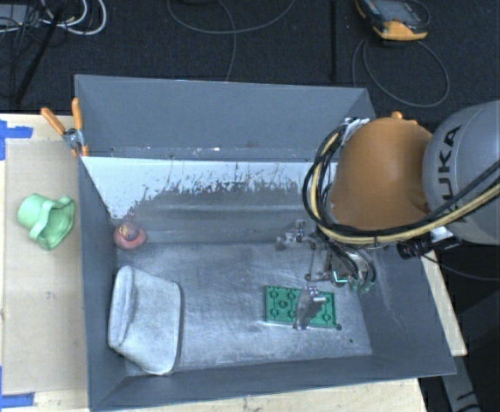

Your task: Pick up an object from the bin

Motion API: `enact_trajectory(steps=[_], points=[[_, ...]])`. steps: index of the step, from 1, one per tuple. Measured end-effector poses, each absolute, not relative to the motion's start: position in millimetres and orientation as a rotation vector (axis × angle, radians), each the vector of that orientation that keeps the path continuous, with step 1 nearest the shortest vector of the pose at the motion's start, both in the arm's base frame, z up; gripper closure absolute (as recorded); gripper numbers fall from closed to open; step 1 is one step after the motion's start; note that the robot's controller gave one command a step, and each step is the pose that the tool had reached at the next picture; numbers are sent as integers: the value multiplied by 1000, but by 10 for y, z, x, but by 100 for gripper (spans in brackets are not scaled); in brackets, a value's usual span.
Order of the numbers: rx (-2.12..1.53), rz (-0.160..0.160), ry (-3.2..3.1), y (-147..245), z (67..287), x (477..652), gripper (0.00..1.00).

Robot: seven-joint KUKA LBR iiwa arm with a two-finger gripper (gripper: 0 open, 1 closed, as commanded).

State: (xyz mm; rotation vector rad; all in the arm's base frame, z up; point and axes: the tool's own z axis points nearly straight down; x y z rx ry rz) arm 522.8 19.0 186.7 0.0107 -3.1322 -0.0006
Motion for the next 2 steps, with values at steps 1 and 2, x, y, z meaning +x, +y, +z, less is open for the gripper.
enact_trajectory(steps=[1,2], points=[[-59,1,-3131,-348,753,5092,0],[-57,0,-3138,-333,799,5116,100]])
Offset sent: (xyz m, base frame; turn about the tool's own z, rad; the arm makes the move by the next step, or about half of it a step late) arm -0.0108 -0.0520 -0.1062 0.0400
